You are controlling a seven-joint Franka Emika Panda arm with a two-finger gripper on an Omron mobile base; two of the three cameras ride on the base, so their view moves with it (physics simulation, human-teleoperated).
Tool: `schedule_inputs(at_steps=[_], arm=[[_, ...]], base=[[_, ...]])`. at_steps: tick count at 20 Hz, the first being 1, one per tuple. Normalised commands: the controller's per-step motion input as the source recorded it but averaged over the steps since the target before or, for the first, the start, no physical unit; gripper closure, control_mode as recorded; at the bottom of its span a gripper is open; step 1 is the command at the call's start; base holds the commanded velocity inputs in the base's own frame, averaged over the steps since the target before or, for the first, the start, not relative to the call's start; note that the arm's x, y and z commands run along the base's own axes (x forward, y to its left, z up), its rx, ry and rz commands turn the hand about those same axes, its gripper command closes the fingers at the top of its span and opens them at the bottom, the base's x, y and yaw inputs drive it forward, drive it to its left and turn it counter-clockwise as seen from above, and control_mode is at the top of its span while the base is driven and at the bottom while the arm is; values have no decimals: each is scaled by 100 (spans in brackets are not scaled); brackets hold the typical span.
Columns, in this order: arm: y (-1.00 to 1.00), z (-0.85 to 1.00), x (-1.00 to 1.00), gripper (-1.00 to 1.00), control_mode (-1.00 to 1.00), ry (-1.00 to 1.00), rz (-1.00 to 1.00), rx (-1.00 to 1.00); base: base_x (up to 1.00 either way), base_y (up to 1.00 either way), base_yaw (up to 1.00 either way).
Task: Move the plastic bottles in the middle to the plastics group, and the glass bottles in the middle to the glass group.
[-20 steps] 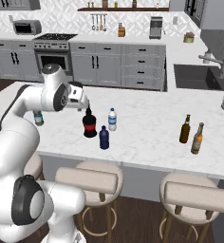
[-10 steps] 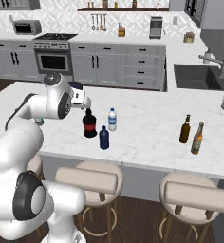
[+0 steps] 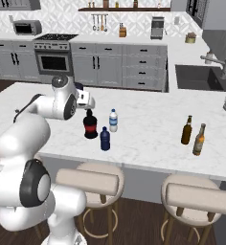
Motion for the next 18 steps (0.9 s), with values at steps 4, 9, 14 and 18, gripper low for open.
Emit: schedule_inputs(at_steps=[4,9,14,18], arm=[[0,-28,24,-100,-100,0,6,-2],[0,-14,43,-100,-100,6,1,-6],[1,-11,48,-100,-100,8,0,-3],[0,-22,44,-100,-100,13,0,0]], base=[[0,0,0],[0,0,0],[0,0,0],[0,0,0]])
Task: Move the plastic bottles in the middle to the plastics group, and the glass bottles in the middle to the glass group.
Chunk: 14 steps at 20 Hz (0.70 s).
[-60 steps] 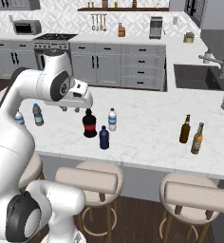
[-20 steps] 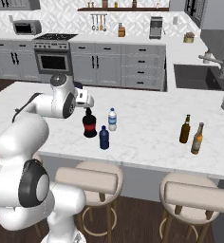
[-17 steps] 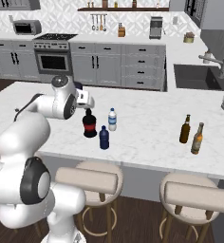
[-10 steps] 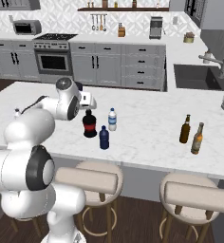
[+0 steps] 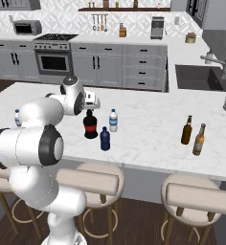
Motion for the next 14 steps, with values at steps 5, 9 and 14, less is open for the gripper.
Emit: schedule_inputs(at_steps=[5,9,14], arm=[[0,-21,29,-100,-100,7,0,0],[0,-15,32,-100,-100,1,0,0],[0,-22,5,-100,-100,0,0,0]], base=[[0,0,0],[0,0,0],[0,0,0]])
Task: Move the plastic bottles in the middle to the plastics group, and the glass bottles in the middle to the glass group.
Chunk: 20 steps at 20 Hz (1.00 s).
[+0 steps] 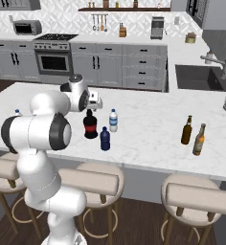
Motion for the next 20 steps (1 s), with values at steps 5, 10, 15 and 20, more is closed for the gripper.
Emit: schedule_inputs(at_steps=[5,10,15,20], arm=[[0,-18,0,-100,-100,0,0,0],[0,-28,7,-100,-100,0,0,0],[0,-10,9,-100,-100,0,0,0],[0,0,16,-100,-100,0,0,0]], base=[[0,0,0],[0,0,0],[0,0,0],[0,0,0]])
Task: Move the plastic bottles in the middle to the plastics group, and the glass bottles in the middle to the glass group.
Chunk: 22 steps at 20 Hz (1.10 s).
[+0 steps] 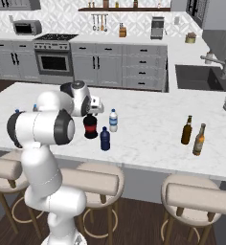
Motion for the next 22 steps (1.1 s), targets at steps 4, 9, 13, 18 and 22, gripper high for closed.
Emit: schedule_inputs(at_steps=[4,9,13,18,22], arm=[[0,0,20,-100,-100,0,0,0],[0,-6,12,-100,-100,0,0,0],[0,-2,4,-100,-100,0,0,0],[0,0,0,100,-100,0,0,0],[0,0,0,100,-100,0,0,0]], base=[[0,0,0],[0,0,0],[0,0,0],[0,0,0],[0,0,0]])
